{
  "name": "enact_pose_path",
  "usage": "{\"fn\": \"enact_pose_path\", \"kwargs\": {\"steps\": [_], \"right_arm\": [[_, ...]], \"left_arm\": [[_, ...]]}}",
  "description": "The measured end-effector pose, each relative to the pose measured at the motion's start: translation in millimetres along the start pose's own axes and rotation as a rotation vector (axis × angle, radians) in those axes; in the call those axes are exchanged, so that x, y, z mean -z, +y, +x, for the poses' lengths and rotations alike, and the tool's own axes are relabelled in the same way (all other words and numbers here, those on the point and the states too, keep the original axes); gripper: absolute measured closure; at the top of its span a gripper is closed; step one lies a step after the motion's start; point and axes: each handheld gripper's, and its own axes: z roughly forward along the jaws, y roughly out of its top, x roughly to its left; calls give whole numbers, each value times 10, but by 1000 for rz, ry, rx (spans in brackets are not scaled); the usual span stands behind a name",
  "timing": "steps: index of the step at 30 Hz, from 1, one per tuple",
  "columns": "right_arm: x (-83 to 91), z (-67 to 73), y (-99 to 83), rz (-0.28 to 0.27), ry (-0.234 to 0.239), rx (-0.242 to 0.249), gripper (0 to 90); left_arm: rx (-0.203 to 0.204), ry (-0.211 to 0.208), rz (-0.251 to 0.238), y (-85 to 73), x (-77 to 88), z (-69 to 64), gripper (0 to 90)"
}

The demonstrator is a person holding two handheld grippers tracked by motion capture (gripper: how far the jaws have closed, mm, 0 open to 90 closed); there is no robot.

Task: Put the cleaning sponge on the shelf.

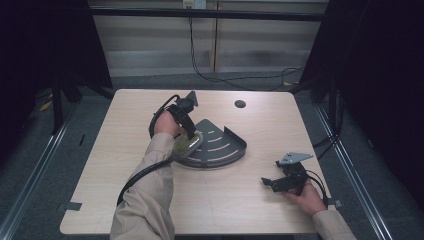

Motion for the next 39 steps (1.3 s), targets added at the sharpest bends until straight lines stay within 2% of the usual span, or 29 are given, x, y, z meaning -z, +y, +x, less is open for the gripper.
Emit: {"fn": "enact_pose_path", "kwargs": {"steps": [10, 11, 12, 22, 30, 39], "right_arm": [[-3, -1, 0, -3, 0, 2, 89], [-3, 0, 0, -3, -1, 2, 89], [-3, -1, 0, -3, 0, 2, 89], [-3, -1, 0, -3, 0, 2, 89], [-3, 1, 1, -2, -3, 1, 89], [-3, 0, 1, -2, -2, 0, 89]], "left_arm": [[-6, 2, -31, -84, 85, 2, 227], [6, 0, -39, -100, 96, -5, 227], [-9, 1, -42, -112, 112, 3, 226], [-11, -3, -71, -297, 220, 44, 183], [-17, -4, -90, -417, 316, 51, 174], [-4, -14, -112, -600, 351, 90, 170]]}}
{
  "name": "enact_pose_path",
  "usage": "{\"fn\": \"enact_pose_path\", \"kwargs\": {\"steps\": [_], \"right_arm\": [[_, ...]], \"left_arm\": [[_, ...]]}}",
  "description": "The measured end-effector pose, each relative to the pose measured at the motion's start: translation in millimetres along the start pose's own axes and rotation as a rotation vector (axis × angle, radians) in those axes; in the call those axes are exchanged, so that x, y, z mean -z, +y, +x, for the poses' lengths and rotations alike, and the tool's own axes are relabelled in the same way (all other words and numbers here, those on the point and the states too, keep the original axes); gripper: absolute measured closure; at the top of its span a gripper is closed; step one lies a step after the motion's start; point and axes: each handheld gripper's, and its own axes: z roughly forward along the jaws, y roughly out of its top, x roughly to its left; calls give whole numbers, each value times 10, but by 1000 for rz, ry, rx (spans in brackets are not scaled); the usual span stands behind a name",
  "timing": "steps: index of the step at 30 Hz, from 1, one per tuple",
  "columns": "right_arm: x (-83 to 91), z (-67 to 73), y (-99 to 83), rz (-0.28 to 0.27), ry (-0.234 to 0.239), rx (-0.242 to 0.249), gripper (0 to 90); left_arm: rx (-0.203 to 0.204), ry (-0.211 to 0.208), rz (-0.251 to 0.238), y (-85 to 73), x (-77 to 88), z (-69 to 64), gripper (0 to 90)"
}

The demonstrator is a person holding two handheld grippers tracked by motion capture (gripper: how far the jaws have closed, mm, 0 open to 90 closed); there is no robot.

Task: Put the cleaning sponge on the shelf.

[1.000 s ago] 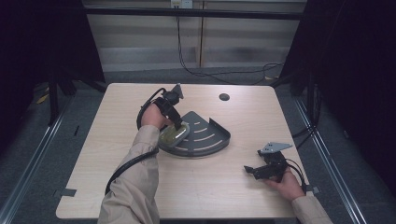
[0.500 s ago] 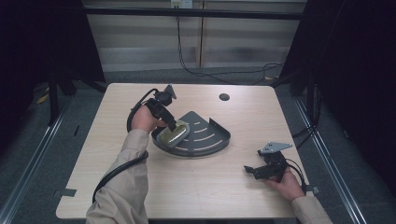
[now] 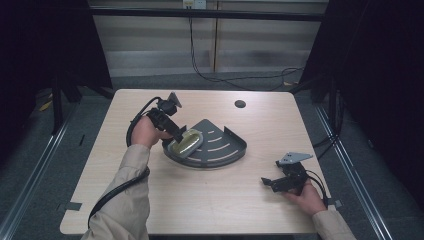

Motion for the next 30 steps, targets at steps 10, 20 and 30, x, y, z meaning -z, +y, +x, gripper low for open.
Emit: {"fn": "enact_pose_path", "kwargs": {"steps": [10, 20, 30], "right_arm": [[0, 0, 0, 0, 0, 0, 89], [0, 1, -1, 0, -1, 0, 89], [2, 1, -1, 3, 1, 0, 89]], "left_arm": [[13, -7, -28, -212, 61, 55, 165], [13, -16, -58, -428, 67, 96, 163], [26, -38, -90, -679, 26, 127, 158]]}}
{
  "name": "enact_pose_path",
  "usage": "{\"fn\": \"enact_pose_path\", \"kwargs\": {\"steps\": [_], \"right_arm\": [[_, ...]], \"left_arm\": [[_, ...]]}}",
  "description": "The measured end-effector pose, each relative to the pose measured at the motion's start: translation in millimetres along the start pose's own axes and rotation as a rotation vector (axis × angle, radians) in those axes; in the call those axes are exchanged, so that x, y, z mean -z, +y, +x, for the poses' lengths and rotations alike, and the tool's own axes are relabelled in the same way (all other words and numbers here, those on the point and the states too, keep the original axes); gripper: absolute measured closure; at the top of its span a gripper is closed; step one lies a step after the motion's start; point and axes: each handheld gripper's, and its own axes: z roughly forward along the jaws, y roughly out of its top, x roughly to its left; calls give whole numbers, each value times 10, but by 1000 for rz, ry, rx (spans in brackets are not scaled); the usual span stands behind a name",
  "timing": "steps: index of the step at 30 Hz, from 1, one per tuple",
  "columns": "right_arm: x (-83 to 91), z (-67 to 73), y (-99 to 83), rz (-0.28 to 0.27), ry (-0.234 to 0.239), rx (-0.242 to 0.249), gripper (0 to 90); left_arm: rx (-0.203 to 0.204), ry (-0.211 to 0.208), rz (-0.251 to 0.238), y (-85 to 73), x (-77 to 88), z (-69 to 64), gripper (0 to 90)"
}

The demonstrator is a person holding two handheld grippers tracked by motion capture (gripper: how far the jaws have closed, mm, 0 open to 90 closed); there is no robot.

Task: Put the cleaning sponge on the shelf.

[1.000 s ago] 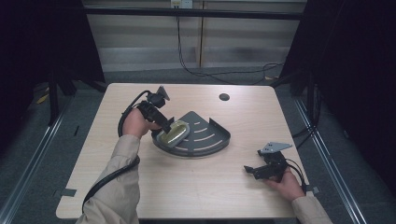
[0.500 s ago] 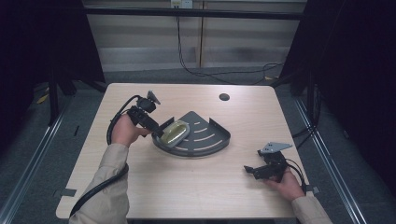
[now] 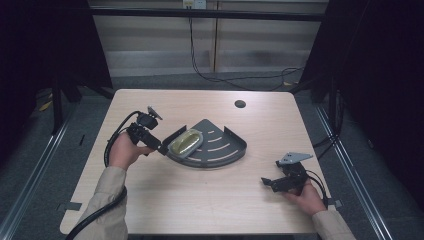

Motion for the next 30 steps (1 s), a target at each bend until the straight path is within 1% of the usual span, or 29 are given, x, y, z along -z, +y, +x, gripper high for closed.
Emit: {"fn": "enact_pose_path", "kwargs": {"steps": [4, 9, 12, 14, 17, 20, 21, 24, 25, 26, 27, 28, 30], "right_arm": [[0, 0, 0, 0, 0, 0, 89], [0, 0, 0, 0, 0, 0, 89], [0, 0, 0, 0, 0, 0, 89], [0, 0, 0, 0, 0, 0, 89], [0, 0, 0, 0, 0, 0, 89], [0, 0, 0, 0, 0, 0, 89], [-1, 2, 0, -1, -1, -2, 89], [-2, 1, 0, -1, 0, 0, 89], [-1, 1, 0, -1, -1, -1, 89], [-1, 1, 0, -1, 0, -1, 89], [-1, 1, 0, -1, 0, -2, 89], [-1, 1, 0, -1, 0, -1, 89], [-1, 0, 0, -1, 1, 0, 89]], "left_arm": [[-2, -4, -7, -96, -2, 17, 158], [8, -12, -25, -212, -31, 46, 156], [8, -12, -26, -278, -55, 63, 154], [8, -13, -34, -328, -79, 64, 154], [-4, -14, -40, -406, -128, 68, 154], [4, -14, -52, -482, -178, 66, 154], [-4, -16, -51, -505, -187, 74, 154], [12, -18, -61, -575, -225, 76, 154], [3, -19, -59, -596, -233, 87, 153], [14, -24, -68, -618, -249, 83, 153], [6, -20, -66, -640, -262, 92, 153], [10, -22, -71, -662, -280, 92, 153], [5, -19, -76, -706, -318, 97, 154]]}}
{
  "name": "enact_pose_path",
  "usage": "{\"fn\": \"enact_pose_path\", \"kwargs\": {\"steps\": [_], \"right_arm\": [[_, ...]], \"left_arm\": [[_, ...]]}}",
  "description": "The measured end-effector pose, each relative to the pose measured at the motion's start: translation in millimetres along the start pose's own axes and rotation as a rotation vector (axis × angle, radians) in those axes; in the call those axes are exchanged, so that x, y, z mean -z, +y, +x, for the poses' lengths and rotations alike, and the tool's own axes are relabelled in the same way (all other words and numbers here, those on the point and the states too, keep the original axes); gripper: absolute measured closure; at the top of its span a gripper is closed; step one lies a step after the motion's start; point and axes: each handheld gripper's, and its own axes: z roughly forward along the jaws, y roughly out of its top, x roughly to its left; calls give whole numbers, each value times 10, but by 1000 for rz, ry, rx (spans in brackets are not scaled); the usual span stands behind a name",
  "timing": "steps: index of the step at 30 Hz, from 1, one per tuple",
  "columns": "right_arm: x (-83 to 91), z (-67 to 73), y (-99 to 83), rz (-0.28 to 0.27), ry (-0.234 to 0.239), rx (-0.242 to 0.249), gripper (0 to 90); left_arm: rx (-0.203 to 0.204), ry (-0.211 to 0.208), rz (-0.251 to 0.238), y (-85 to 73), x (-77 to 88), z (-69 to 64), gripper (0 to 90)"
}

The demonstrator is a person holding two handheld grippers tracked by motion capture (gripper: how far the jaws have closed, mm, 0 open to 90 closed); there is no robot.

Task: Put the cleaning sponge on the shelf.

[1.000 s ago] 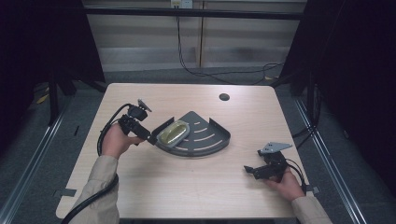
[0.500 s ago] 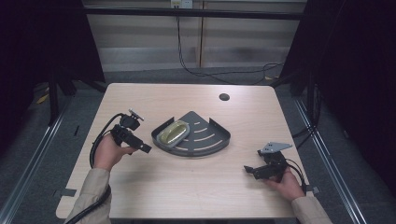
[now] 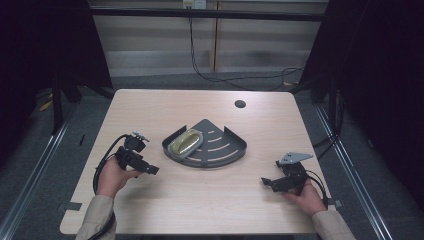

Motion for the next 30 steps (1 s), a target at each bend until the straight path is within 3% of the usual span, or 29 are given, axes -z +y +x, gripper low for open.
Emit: {"fn": "enact_pose_path", "kwargs": {"steps": [5, 12, 14, 17, 18, 20, 30], "right_arm": [[1, 1, 0, 1, -1, -1, 89], [0, 0, 0, 0, 0, 0, 89], [1, 1, 0, 1, -1, -1, 89], [0, 1, 0, 0, 0, -1, 89], [1, 1, 0, 0, -1, -1, 89], [1, 2, 0, 1, -2, -1, 89], [1, 2, 1, 1, -2, -2, 89]], "left_arm": [[-12, 11, -31, -105, -107, -7, 153], [-51, 31, -13, -179, -234, -48, 147], [-95, 51, -29, -196, -250, -51, 138], [-123, 60, -60, -241, -273, -53, 113], [-153, 68, -76, -278, -287, -47, 95], [-163, 78, -88, -295, -293, -47, 69], [-148, 76, -97, -322, -291, -29, 49]]}}
